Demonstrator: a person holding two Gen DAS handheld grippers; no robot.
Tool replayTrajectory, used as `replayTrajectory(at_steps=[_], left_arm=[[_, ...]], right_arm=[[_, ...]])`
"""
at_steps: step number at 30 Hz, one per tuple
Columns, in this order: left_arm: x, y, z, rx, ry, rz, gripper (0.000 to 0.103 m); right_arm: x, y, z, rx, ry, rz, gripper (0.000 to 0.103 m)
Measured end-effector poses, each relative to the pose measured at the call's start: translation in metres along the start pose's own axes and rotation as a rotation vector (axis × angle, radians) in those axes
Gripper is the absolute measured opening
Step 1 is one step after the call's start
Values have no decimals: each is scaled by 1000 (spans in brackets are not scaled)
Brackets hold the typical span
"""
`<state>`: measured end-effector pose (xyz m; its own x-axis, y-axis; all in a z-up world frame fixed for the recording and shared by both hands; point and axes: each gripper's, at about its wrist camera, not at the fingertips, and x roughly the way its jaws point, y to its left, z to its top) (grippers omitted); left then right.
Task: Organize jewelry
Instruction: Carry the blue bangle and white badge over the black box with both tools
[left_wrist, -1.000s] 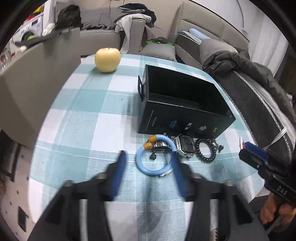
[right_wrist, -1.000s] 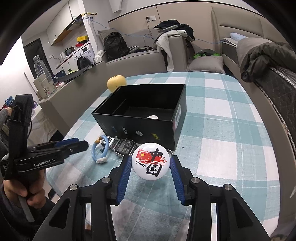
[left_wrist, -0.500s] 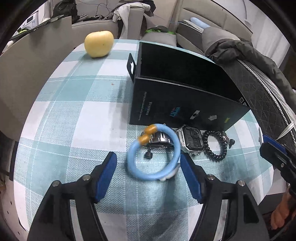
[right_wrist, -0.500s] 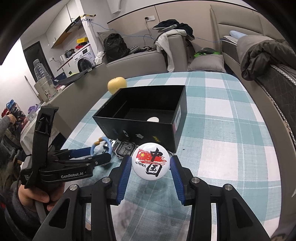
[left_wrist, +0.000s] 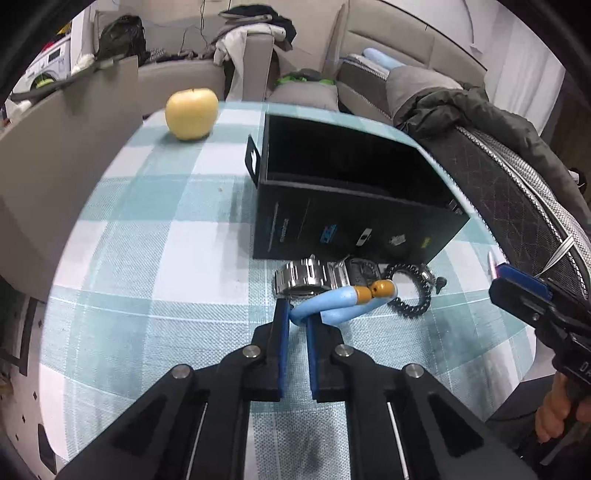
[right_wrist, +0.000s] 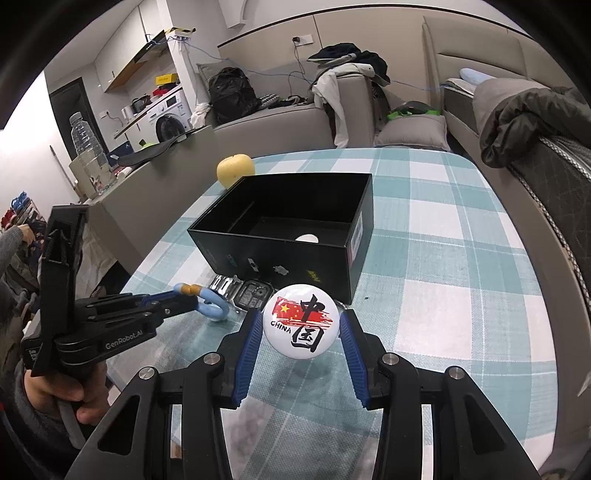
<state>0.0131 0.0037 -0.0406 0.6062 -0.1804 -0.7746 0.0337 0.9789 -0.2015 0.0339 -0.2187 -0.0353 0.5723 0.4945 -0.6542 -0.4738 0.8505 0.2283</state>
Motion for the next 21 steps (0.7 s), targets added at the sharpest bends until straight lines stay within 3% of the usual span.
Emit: replayTrajectory(at_steps=[11,21], left_arm=[[-40,-4,15,5,-141,-33,4],[-59,-8,43,40,-224,-36,4]], right_arm=[[-16,4,16,-22,-54,17,42],[-39,15,53,-55,-97,80,42]])
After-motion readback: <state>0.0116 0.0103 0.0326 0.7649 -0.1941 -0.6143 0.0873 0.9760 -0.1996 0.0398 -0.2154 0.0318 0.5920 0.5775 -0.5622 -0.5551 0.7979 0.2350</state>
